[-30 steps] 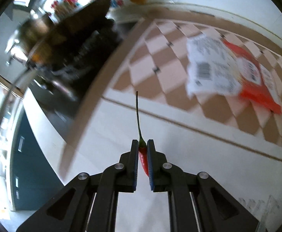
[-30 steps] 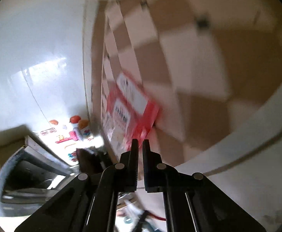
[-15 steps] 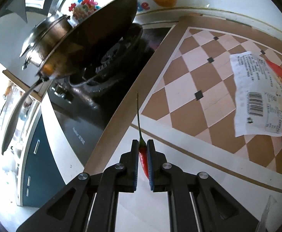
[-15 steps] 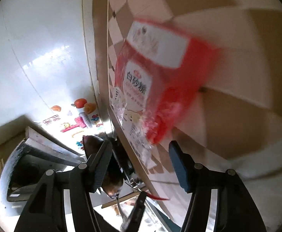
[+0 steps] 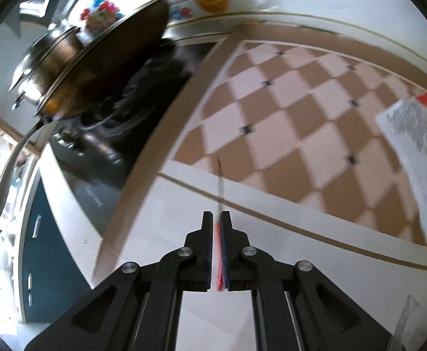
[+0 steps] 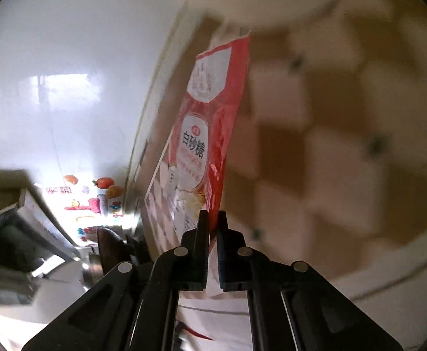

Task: Collect trash
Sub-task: 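Grasp the red-white sugar bag with the right tool while the left tool holds the chili, then carry the sugar bag and chili down over the floor bin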

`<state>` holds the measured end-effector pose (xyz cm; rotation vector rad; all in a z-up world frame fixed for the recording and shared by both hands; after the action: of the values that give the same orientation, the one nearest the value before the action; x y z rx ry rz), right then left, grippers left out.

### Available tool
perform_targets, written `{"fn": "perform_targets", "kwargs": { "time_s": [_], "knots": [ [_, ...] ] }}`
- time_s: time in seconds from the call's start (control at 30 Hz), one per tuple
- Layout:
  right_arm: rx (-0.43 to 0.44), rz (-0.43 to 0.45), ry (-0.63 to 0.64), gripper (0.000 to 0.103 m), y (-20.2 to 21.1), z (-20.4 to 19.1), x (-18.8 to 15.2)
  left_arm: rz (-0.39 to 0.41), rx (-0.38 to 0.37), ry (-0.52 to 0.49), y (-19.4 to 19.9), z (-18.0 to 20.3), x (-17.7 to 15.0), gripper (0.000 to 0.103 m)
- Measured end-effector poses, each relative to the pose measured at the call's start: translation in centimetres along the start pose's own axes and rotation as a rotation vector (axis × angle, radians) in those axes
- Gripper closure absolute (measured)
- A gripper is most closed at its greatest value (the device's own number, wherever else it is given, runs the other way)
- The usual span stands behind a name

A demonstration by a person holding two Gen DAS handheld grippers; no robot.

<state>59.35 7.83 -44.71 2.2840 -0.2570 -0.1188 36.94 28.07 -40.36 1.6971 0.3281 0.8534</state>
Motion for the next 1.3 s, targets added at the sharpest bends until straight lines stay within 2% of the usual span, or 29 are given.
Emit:
{"fn": "perform_targets", "kwargs": {
  "time_s": [0.1, 0.17, 0.27, 0.5, 0.63, 0.8, 0.87, 1.0, 1.1, 1.17, 1.2, 1.27, 1.3],
  "knots": [
    [-0.025, 0.02, 0.089, 0.099, 3.6, 1.4, 0.2, -0.001, -0.063, -0.031, 1.1, 1.9, -0.1, 0.102],
    [-0.037, 0.036, 0.148, 0.099, 5.8, 1.9, -0.1, -0.005, -0.134, -0.029, 2.1, 2.8, -0.2, 0.103],
    [-0.033, 0.048, 0.201, 0.1, 8.6, 2.0, -1.3, 0.005, -0.209, -0.02, 3.9, 2.8, 0.0, 0.103],
    [-0.002, 0.116, 0.284, 0.1, 14.9, 1.3, -6.1, 0.094, -0.286, -0.028, 9.8, -0.7, 0.2, 0.103],
    [0.005, 0.136, 0.295, 0.1, 17.4, 0.6, -9.9, 0.146, -0.33, -0.064, 13.5, -4.1, -1.7, 0.103],
    [-0.006, 0.17, 0.339, 0.1, 20.4, 0.2, -17.7, 0.152, -0.402, -0.094, 15.5, -10.0, -6.8, 0.103],
    [-0.023, 0.188, 0.343, 0.1, 21.0, 0.6, -22.1, 0.132, -0.423, -0.107, 15.4, -12.3, -9.1, 0.103],
    [-0.057, 0.177, 0.296, 0.1, 21.6, 3.0, -30.6, 0.003, -0.483, -0.139, 13.4, -15.8, -13.2, 0.103],
    [-0.06, 0.151, 0.198, 0.1, 21.3, 5.3, -35.6, -0.062, -0.534, -0.134, 12.0, -16.1, -14.0, 0.101],
    [-0.075, 0.161, 0.142, 0.1, 20.5, 6.5, -36.5, -0.103, -0.565, -0.132, 10.4, -15.3, -13.6, 0.098],
    [-0.074, 0.16, 0.115, 0.1, 20.2, 6.9, -36.5, -0.123, -0.578, -0.128, 9.7, -15.0, -13.5, 0.091],
    [-0.086, 0.171, 0.08, 0.1, 19.4, 7.5, -35.7, -0.159, -0.606, -0.111, 8.0, -13.7, -12.8, 0.064],
    [-0.095, 0.175, 0.074, 0.1, 18.9, 7.7, -34.9, -0.165, -0.627, -0.098, 7.3, -13.0, -12.3, 0.059]
  ]
}}
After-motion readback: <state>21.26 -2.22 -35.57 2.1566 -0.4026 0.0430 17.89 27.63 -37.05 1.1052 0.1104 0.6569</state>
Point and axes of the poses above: each gripper's, at about its wrist camera, not at the fingertips, and y roughly against the way its jaws point, z to its right, x to its top, the point moved 7 cm from there along -y, roughly the way its jaws point, and after that the axes turned 12 degrees about -x, right-handed, at the moved point
